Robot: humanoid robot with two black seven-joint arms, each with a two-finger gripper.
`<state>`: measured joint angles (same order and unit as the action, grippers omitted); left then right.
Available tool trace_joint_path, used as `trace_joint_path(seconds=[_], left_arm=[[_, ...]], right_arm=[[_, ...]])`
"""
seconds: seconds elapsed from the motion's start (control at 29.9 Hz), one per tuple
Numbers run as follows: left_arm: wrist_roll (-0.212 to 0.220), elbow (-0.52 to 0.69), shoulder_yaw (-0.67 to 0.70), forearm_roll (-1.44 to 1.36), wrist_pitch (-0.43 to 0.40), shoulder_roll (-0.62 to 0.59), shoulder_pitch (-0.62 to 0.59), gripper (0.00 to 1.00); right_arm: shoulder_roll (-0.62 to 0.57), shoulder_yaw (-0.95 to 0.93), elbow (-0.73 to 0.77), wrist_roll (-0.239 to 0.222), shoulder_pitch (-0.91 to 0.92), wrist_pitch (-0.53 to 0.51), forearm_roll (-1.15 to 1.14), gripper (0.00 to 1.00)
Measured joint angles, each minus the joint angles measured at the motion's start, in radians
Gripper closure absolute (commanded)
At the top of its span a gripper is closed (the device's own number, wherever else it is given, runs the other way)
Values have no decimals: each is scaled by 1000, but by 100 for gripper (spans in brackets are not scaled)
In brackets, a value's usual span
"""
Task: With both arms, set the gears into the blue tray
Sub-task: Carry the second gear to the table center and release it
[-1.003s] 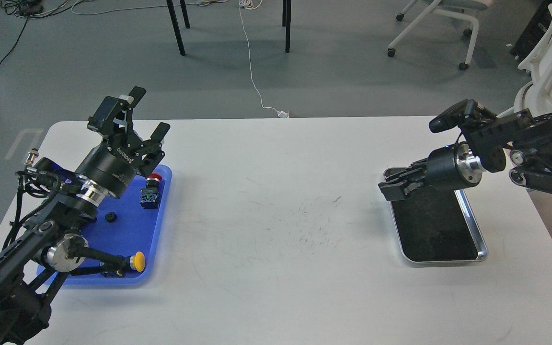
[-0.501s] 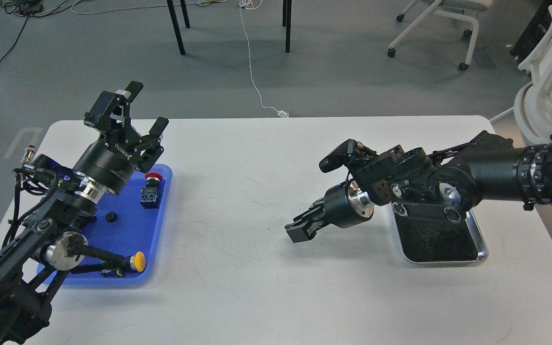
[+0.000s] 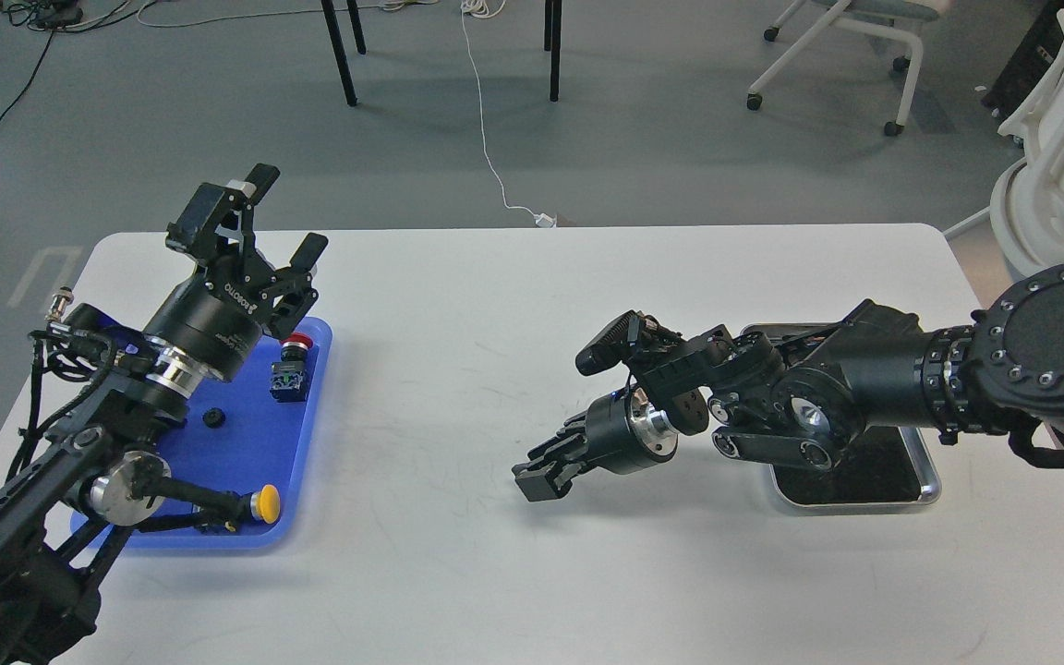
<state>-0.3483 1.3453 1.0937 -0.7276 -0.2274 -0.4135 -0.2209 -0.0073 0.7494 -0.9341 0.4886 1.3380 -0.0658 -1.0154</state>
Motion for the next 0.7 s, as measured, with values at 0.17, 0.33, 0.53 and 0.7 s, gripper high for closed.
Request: trace_joint_path(seconds=[0.17,0.33,0.53,0.7], left_arm=[[-1,0,0,0,0,-2,1,2],[-4,0,0,0,0,-2,2,2],[-15,0,0,-1,4,-5,2,2],[-18,0,0,-1,12,-15,0,2]], right_arm=[[0,15,3,0,-2,19,0,63],[-1,16,14,0,-3,38,10,37],[-50,0,3,0,-1,54,67,5],[-213,-77,-52,0,22,49,78,3]])
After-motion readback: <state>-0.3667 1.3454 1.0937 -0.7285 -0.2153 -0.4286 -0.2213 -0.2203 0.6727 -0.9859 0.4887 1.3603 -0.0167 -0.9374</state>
